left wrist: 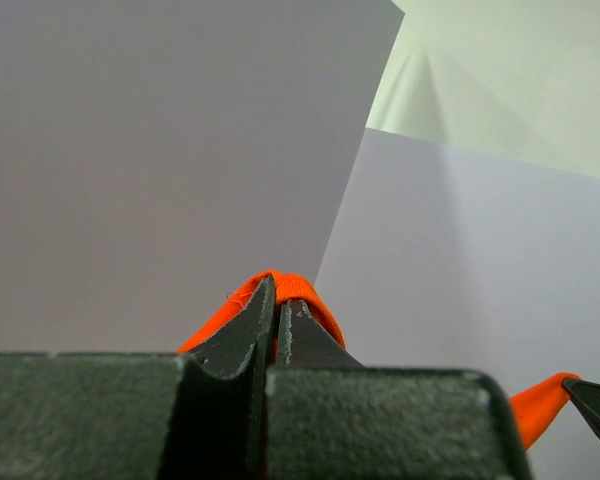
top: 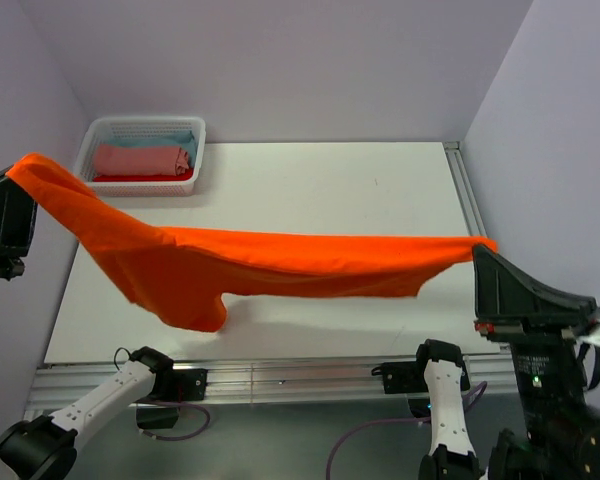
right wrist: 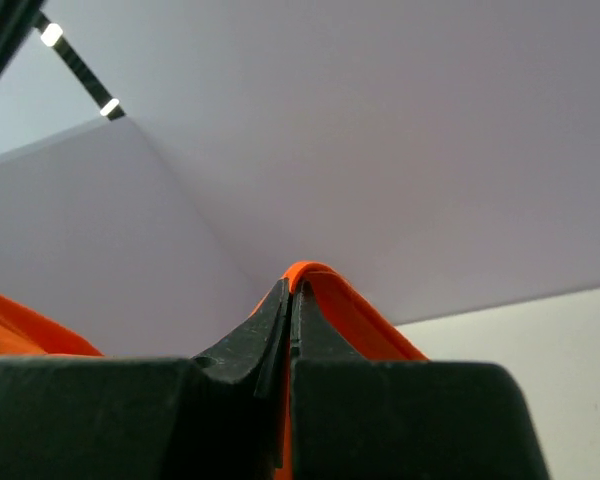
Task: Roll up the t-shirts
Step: Flatten the tshirt
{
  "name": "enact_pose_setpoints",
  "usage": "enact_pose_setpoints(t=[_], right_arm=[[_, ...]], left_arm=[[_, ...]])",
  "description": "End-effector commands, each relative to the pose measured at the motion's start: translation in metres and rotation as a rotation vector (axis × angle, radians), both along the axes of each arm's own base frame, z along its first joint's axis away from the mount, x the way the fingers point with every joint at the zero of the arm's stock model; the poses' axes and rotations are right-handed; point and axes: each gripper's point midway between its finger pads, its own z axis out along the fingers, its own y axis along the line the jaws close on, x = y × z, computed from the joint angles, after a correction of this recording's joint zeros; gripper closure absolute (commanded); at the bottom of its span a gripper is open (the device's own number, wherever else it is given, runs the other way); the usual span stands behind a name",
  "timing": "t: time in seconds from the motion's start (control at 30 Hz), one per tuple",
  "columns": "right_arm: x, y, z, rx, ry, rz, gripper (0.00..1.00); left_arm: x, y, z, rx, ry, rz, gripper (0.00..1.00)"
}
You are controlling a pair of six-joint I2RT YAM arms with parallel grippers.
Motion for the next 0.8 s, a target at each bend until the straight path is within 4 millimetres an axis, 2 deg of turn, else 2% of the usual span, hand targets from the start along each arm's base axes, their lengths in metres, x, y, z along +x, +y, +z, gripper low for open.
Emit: enact_pose_setpoints(t=[0.0,0.07,0.17,0.27,0.33,0.37,0.4,0.43,0.47,0.53,0.57,0.63,0.67,0.7,0.73,0.77], right_arm=[[-0.010,0.004,0.015,-0.009,-0.027,0.005,1.00],[-0.016,0.002,0.018,-0.007,-0.036,-0.023,1.00],[-0.014,-0.007,0.015,0.001,-0.015,-0.068,1.00],[0.012,-0.017,0.001,0.016,0.076,-0.073,1.00],[0.031,-0.022,-0.008,0.028,0.119,-0.063,1.00],[0.049,-0.026,-0.021,0.042,0.168,-0.059,1.00],[0.057,-0.029,-0.023,0.045,0.171,-0.059,1.00],[0.073,-0.033,-0.037,0.058,0.217,-0.059,1.00],[0.082,-0.035,-0.042,0.064,0.237,-0.055,1.00],[0.095,-0.038,-0.052,0.070,0.269,-0.054,1.00],[0.106,-0.041,-0.069,0.083,0.310,-0.053,1.00],[0.115,-0.047,-0.081,0.092,0.321,-0.075,1.00],[0.123,-0.051,-0.101,0.107,0.359,-0.085,1.00],[0.127,-0.054,-0.109,0.110,0.366,-0.097,1.00],[0.138,-0.060,-0.132,0.125,0.417,-0.113,1.00],[0.138,-0.061,-0.141,0.131,0.423,-0.118,1.00]], left_arm=[[-0.018,-0.001,0.012,-0.023,-0.048,-0.057,1.00],[-0.018,-0.001,0.012,-0.028,-0.051,-0.058,1.00],[-0.010,-0.001,0.008,-0.032,-0.023,-0.040,1.00],[0.010,-0.002,0.000,-0.025,0.032,-0.002,1.00],[0.033,-0.008,-0.009,-0.012,0.078,0.028,1.00],[0.043,-0.008,-0.012,-0.013,0.094,0.048,1.00],[0.062,-0.013,-0.022,-0.003,0.133,0.073,1.00],[0.072,-0.016,-0.027,0.003,0.149,0.083,1.00],[0.090,-0.021,-0.035,0.016,0.180,0.104,1.00],[0.109,-0.027,-0.045,0.035,0.216,0.122,1.00],[0.127,-0.035,-0.059,0.061,0.252,0.132,1.00],[0.143,-0.043,-0.073,0.081,0.279,0.133,1.00],[0.158,-0.051,-0.098,0.109,0.326,0.133,1.00],[0.161,-0.053,-0.098,0.097,0.304,0.129,1.00],[0.167,-0.058,-0.108,0.103,0.316,0.121,1.00],[0.180,-0.065,-0.133,0.120,0.363,0.113,1.00]])
